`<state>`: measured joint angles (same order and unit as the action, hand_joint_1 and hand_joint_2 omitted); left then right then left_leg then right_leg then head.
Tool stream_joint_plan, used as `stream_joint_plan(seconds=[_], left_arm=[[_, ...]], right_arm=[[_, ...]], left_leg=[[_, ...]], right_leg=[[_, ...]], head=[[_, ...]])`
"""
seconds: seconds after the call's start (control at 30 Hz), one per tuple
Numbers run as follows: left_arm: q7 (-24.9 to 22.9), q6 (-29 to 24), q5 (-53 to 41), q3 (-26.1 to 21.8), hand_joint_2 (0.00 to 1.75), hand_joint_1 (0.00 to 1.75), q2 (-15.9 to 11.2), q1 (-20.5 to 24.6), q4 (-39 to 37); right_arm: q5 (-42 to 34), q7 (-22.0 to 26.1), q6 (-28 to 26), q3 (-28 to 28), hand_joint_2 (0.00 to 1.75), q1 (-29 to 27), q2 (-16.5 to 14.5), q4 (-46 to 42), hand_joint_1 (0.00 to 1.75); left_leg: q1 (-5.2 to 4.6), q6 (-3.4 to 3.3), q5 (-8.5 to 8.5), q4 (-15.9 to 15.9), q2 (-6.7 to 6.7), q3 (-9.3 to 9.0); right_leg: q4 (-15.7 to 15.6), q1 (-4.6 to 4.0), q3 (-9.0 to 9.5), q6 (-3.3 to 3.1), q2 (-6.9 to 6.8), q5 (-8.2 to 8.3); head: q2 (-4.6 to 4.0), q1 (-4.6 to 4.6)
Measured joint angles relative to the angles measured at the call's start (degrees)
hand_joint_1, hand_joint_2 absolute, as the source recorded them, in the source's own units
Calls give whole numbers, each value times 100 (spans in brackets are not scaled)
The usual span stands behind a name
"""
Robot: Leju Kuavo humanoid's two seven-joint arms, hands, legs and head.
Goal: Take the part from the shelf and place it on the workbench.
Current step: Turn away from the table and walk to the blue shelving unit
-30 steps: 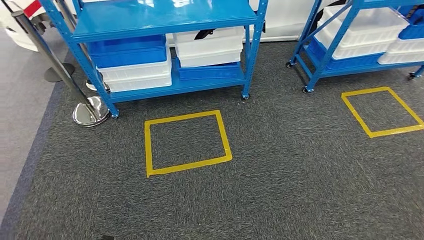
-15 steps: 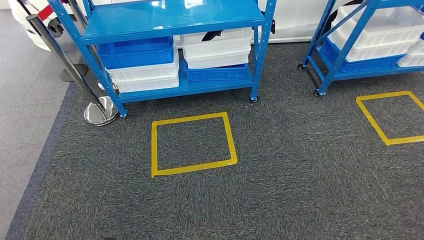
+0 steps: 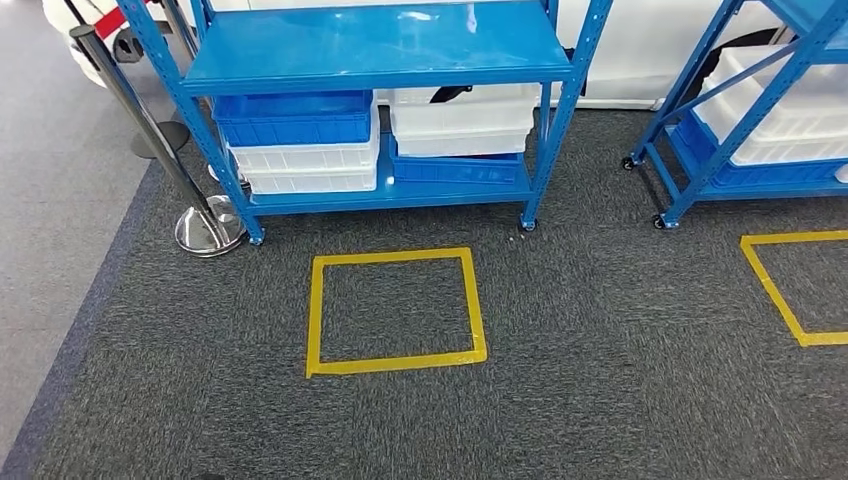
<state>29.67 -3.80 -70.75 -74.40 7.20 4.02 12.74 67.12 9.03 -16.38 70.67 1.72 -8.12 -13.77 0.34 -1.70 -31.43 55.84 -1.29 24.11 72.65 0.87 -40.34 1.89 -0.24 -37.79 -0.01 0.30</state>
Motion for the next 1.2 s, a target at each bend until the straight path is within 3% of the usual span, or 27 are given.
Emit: stream_joint_plan(seconds=[0.03,0.07,0.13,0.17,0.23,0.27,0.33,0.37,0.4,0.47,0.5,0.53,0.57,0.63,0.67,0.7,0.73,0.8,0.83,0.87,0.97,1.0,1.03,1.07,1.13,1.17,1.2], left_arm=[[-1,5,0,0,0,0,4,-10,0],[-2,11,0,-1,0,0,9,-23,0],[-1,30,-1,-2,0,0,15,-29,0],[-1,41,-1,-2,0,0,16,-18,0],[3,63,-3,-1,0,0,19,45,1],[7,70,-4,0,0,0,22,73,1],[15,77,-5,2,0,0,28,93,1],[19,76,-5,2,0,0,30,81,0],[20,75,-4,2,0,0,30,61,0],[19,74,-5,1,0,0,31,19,0],[18,74,-5,1,0,0,32,1,0],[17,74,-6,1,0,0,34,-18,0],[17,74,-6,1,0,0,36,-44,0],[11,73,-5,1,0,0,34,-113,-1],[8,72,-5,0,0,0,33,-130,-1],[7,71,-6,0,0,0,32,-120,-1],[8,68,-7,1,0,0,34,-86,0],[16,66,-7,2,0,0,35,-6,0],[18,65,-7,2,0,0,36,18,0],[19,65,-7,2,0,0,37,27,0],[19,65,-7,1,0,0,42,21,0],[19,65,-7,1,0,0,43,11,0],[19,65,-7,0,0,0,45,-1,0],[19,65,-7,0,0,0,50,-14,0],[16,66,-10,0,0,0,75,-32,-4],[15,66,-12,0,0,0,90,-38,-6],[15,66,-14,1,0,0,101,-34,-8]], right_arm=[[-1,0,2,2,0,-21,6,0,0],[-2,0,4,4,0,-50,11,0,0],[32,-6,3,8,0,-77,14,-1,0],[62,-11,-2,7,0,-75,14,-1,0],[111,-19,-17,-1,0,-54,11,-2,0],[111,-14,-21,-4,0,-50,8,-2,0],[84,10,-20,-2,0,-45,1,-3,0],[74,22,-18,1,0,-48,1,-4,0],[73,27,-16,2,0,-48,2,-6,0],[97,21,-17,2,0,-51,3,-9,0],[104,17,-20,2,0,-58,3,-9,0],[100,17,-23,4,0,-68,3,-9,0],[83,21,-25,11,0,-87,3,-9,0],[51,38,-17,34,0,-85,-4,-7,0],[44,45,-12,45,0,-70,-6,-7,0],[43,54,-8,52,0,-37,-8,-8,0],[43,61,-6,55,0,-1,-7,-12,0],[42,68,-2,60,0,52,-4,-17,0],[42,73,1,64,0,75,-3,-18,0],[42,75,7,71,0,81,-1,-18,0],[42,72,18,92,0,43,6,-17,0],[42,69,18,97,0,17,10,-17,0],[42,69,18,98,0,-10,15,-17,0],[42,69,19,100,0,-39,19,-17,0],[40,70,20,105,0,-92,44,-18,0],[40,69,19,108,0,-98,58,-20,0],[39,69,19,110,0,-92,71,-21,0]], left_leg=[[17,23,-115,-1,-15,-134],[25,52,-241,2,-22,-266],[26,132,-463,-37,-49,-467],[20,177,-520,-76,-60,-561],[20,240,-376,81,-73,-555],[17,264,-195,388,-53,-411],[22,309,19,1268,20,148],[25,330,-84,1608,59,433],[25,337,-342,1804,79,692],[20,307,-933,1807,91,1099],[14,275,-1059,1661,94,1259],[3,231,-936,1436,101,1390],[-16,176,-483,1138,125,1503],[-92,81,664,618,175,1645],[-125,44,1015,490,187,1650],[-152,15,1082,456,173,1608],[-151,-21,986,464,139,1508],[-137,-106,829,379,91,1263],[-129,-137,754,326,76,1122],[-128,-160,665,278,73,984],[-129,-178,364,172,-12,529],[-130,-171,250,149,-52,362],[-133,-162,129,132,-82,196],[-136,-154,2,119,-102,54],[-155,-123,-260,126,-130,-211],[-162,-96,-377,100,-145,-347],[-168,-67,-420,108,-156,-462]], right_leg=[[-270,3,-54,15,-2,207],[-590,6,-90,19,-5,676],[-991,-1,-103,-52,-4,1445],[-1061,-12,-84,-111,-8,1613],[-1094,-20,45,-226,-34,1449],[-1151,-14,153,-267,-51,1369],[-1286,2,446,-321,-70,1217],[-1354,0,613,-331,-72,1130],[-1419,-2,794,-335,-73,1035],[-1526,-6,1180,-334,-87,825],[-1575,-13,1381,-329,-98,709],[-1616,-21,1571,-322,-112,592],[-1652,-27,1731,-313,-125,474],[-1691,-43,2008,-266,-116,224],[-1713,-41,2141,-234,-109,128],[-1691,-43,2245,-189,-100,102],[-1556,-37,2252,-145,-102,176],[-827,-23,1915,-92,-66,495],[-362,-16,1614,-81,-41,570],[12,-11,1309,-78,-17,502],[290,-20,568,-45,0,-321],[161,-32,387,-44,3,-512],[-53,-50,230,-65,8,-476],[-338,-77,100,-109,16,-143],[-904,-151,-79,-231,69,1007],[-1052,-180,-89,-280,93,1414],[-1121,-197,-44,-319,111,1582]], head=[[0,5],[-1,19],[0,38],[0,37],[1,15],[0,9],[1,-16],[0,-32],[1,-49],[1,-75],[0,-85],[0,-91],[0,-92],[1,-82],[1,-83],[1,-81],[1,-84],[1,-73],[2,-65],[1,-56],[1,-55],[1,-53],[1,-52],[0,-49],[0,-43],[0,-53],[1,-56]])
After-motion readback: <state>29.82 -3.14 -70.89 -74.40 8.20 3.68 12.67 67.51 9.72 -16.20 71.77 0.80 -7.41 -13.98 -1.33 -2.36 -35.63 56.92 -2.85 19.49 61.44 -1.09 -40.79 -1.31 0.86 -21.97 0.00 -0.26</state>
